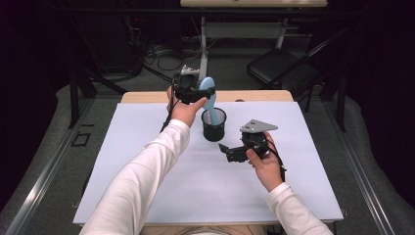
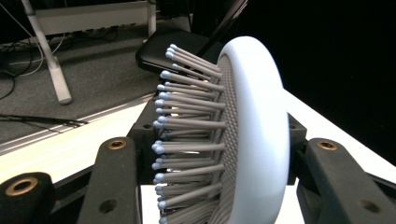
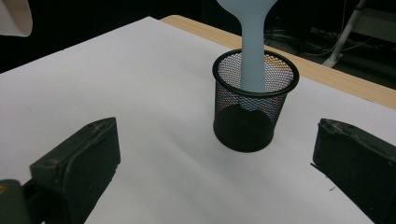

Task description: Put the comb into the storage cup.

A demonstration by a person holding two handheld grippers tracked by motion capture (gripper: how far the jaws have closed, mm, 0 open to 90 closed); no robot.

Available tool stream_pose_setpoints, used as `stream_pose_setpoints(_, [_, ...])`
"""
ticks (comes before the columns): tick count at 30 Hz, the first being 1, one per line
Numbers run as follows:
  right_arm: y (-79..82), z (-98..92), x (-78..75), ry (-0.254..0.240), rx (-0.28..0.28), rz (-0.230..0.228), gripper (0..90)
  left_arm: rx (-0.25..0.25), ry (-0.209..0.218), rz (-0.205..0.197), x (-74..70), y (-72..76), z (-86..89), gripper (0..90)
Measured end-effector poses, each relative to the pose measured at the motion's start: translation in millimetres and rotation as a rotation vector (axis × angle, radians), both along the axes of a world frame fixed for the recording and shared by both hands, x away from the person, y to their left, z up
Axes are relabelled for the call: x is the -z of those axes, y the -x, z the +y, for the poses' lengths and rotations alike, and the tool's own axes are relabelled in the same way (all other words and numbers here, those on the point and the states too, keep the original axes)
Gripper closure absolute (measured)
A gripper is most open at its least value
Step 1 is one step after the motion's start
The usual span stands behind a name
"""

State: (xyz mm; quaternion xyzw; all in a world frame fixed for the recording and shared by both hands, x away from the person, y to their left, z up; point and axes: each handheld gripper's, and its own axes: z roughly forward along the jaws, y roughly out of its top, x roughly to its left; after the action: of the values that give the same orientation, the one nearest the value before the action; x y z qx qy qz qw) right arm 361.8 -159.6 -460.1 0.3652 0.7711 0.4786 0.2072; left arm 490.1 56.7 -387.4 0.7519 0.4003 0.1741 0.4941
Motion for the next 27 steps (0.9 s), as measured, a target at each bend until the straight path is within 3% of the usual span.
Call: stream_pose_setpoints(27, [0.4, 0.5, 2.5, -0.001, -0.001, 0.0, 0.8, 0.001, -0.052, 0.014, 19.9, -2.1, -5.9, 49.7])
